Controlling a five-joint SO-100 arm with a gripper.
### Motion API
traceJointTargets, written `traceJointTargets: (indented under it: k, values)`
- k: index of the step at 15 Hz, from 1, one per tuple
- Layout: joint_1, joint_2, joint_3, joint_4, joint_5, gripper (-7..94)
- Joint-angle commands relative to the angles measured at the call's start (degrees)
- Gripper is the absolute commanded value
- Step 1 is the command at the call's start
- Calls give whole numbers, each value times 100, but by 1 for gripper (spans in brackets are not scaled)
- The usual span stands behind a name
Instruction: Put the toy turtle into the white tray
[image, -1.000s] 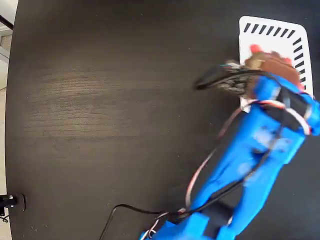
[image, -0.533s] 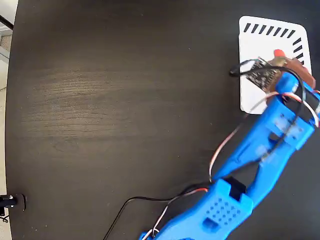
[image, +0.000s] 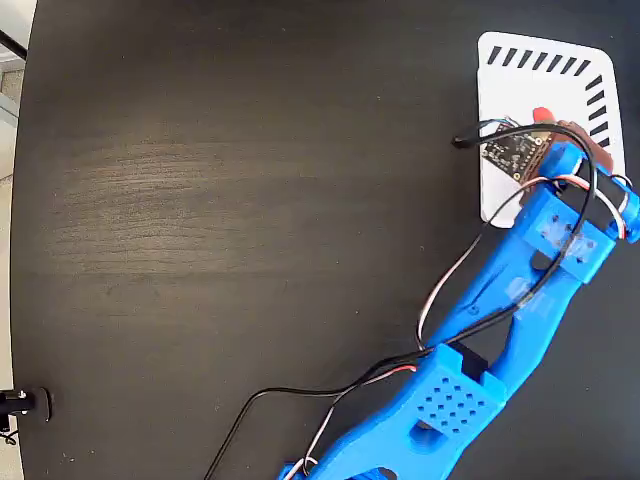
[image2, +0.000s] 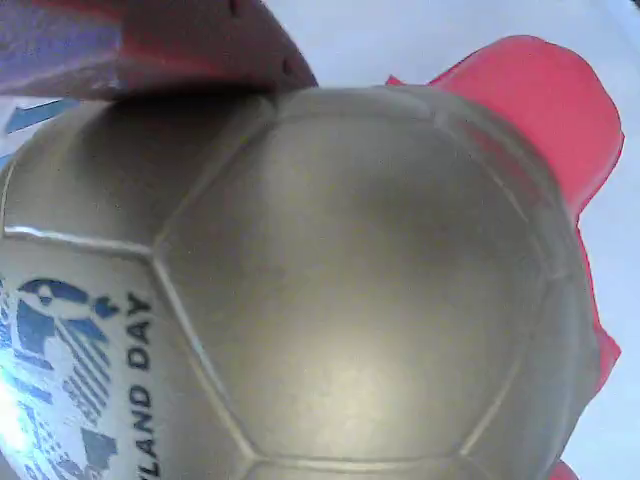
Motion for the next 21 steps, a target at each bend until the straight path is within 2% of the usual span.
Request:
traceJointTargets:
  k: [1, 2, 3, 4, 9, 11, 12, 13, 14, 15, 21]
  values:
    - [-18, 387, -396, 62, -53, 40]
    - [-26, 387, -369, 62, -62, 50]
    - [-26, 387, -352, 62, -88, 57]
    - [-18, 387, -343, 62, -97, 59]
    - [0, 624, -141, 62, -105, 59]
    - [0, 1063, 255, 62, -105, 55]
    - [-18, 1362, 510, 62, -97, 50]
    - [-44, 1688, 782, 62, -70, 36]
    - [-79, 2030, 1046, 53, 26, 15]
    - [-132, 2391, 1354, 44, 97, 0]
    - [-1002, 5581, 4720, -70, 299, 0]
